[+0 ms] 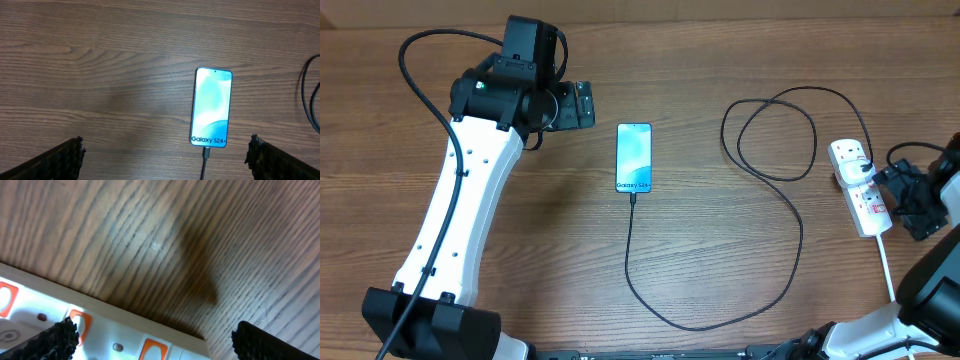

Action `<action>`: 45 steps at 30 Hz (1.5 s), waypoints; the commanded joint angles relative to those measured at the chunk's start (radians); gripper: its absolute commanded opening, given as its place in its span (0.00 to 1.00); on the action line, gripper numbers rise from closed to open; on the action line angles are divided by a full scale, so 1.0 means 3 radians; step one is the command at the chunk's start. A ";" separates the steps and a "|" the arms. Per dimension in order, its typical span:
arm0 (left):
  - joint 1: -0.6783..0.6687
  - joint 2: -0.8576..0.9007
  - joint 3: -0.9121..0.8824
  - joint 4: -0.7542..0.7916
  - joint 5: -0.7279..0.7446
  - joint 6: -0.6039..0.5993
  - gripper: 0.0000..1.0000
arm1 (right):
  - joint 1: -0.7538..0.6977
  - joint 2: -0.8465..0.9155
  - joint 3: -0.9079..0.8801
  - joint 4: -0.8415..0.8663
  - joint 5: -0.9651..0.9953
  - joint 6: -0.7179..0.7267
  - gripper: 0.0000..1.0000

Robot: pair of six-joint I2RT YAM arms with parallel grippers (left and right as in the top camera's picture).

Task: Plug charger to phone and switch on socket

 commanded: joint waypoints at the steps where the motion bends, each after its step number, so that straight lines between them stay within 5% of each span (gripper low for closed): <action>1: 0.0000 0.0027 0.0011 0.0001 -0.0043 -0.0032 1.00 | 0.0005 0.0000 -0.0071 0.0085 -0.0135 -0.0013 1.00; 45: 0.0000 0.0027 0.0011 0.0001 -0.0042 -0.0032 1.00 | 0.0027 0.0013 -0.0174 0.0220 -0.0158 0.0010 1.00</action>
